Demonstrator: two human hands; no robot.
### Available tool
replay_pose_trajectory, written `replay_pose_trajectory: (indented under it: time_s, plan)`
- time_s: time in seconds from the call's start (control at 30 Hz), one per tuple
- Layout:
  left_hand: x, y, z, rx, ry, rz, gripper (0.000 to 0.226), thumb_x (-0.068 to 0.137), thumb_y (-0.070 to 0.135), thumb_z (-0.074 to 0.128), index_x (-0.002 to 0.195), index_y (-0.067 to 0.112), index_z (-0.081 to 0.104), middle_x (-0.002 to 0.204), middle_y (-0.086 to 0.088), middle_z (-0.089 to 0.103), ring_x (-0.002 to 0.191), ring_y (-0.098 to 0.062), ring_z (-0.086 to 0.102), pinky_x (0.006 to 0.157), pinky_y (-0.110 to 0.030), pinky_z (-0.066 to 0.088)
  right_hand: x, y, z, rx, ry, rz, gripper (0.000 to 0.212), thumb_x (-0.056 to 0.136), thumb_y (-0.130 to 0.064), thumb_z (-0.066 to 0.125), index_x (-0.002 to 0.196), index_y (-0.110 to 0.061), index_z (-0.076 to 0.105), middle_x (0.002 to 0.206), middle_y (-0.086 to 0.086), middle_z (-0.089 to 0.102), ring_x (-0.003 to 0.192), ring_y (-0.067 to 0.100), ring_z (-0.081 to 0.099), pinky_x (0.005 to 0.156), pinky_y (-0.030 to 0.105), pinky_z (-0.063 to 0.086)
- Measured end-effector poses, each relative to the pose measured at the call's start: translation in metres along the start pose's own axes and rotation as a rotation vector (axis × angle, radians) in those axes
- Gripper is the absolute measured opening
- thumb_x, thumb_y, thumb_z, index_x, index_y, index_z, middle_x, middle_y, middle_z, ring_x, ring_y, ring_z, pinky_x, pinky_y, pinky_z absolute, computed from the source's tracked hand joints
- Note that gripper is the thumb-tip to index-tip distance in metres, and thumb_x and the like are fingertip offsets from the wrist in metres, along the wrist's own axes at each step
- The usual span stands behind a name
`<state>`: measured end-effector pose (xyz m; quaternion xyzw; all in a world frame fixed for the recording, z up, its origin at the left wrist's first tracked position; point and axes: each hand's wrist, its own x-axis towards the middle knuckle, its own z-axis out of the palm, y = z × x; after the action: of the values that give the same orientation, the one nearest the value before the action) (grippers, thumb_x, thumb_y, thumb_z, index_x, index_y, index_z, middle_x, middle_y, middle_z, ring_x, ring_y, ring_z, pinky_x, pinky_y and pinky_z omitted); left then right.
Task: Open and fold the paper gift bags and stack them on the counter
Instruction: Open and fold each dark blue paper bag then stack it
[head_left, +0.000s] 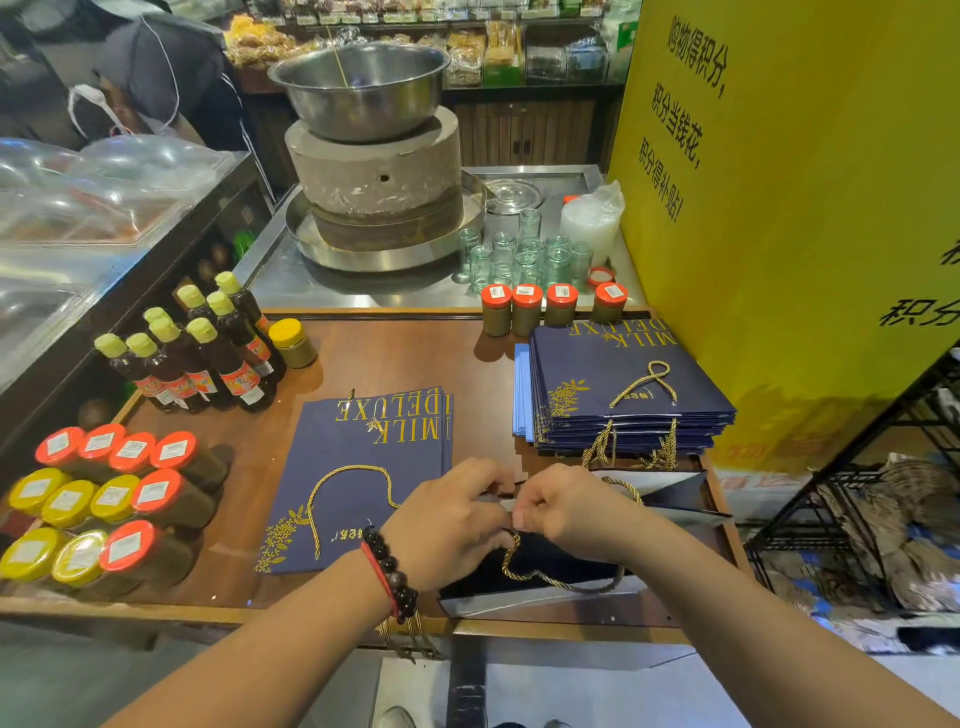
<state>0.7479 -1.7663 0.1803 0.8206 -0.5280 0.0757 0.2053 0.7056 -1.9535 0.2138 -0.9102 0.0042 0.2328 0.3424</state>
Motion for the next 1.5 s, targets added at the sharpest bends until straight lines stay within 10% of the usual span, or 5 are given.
replay_pose_trajectory:
  time_s: [0.6, 0.77, 0.97, 1.13, 1.5]
  plan:
    - [0.009, 0.001, -0.005, -0.003, -0.063, -0.118, 0.013, 0.085, 0.026, 0.068, 0.089, 0.014, 0.072, 0.115, -0.004, 0.050, 0.091, -0.017, 0.055, 0.063, -0.032, 0.056, -0.020, 0.004, -0.012, -0.146, 0.541, -0.093, 0.014, 0.095, -0.014, 0.050, 0.093, -0.010, 0.064, 0.084, 0.000, 0.061, 0.081, 0.019, 0.060, 0.072, 0.038, 0.052]
    - [0.011, 0.001, -0.004, 0.013, -0.078, -0.133, 0.013, 0.085, 0.025, 0.068, 0.092, 0.015, 0.072, 0.114, -0.004, 0.050, 0.089, -0.018, 0.056, 0.061, -0.026, 0.050, -0.045, 0.016, 0.024, 0.021, 0.887, -0.227, 0.018, 0.086, -0.021, 0.058, 0.102, -0.020, 0.065, 0.090, -0.013, 0.059, 0.077, -0.001, 0.053, 0.065, 0.019, 0.046]
    - [0.013, 0.005, -0.008, -0.003, -0.074, -0.108, 0.007, 0.079, 0.020, 0.075, 0.084, 0.016, 0.071, 0.105, -0.005, 0.053, 0.081, -0.017, 0.055, 0.054, -0.023, 0.041, -0.028, 0.015, 0.084, 0.341, 0.287, 0.060, 0.026, 0.093, -0.033, 0.060, 0.119, -0.030, 0.060, 0.108, -0.013, 0.066, 0.095, 0.005, 0.059, 0.082, 0.012, 0.045]
    - [0.017, 0.004, -0.008, 0.051, -0.062, -0.103, 0.009, 0.075, 0.022, 0.078, 0.080, 0.019, 0.072, 0.101, -0.003, 0.054, 0.077, -0.014, 0.055, 0.050, -0.020, 0.039, -0.031, 0.006, 0.093, 0.356, 0.176, -0.024, 0.026, 0.099, -0.033, 0.049, 0.077, -0.024, 0.057, 0.072, -0.006, 0.059, 0.069, 0.006, 0.052, 0.073, 0.033, 0.046]
    - [0.019, 0.002, -0.002, 0.021, -0.027, -0.118, 0.012, 0.072, 0.020, 0.081, 0.079, 0.020, 0.073, 0.094, -0.001, 0.054, 0.076, -0.013, 0.056, 0.048, -0.018, 0.042, -0.054, 0.003, 0.092, -0.163, 0.048, -0.195, 0.032, 0.101, -0.041, 0.041, 0.103, -0.016, 0.061, 0.099, 0.009, 0.063, 0.094, 0.029, 0.056, 0.076, 0.037, 0.043]
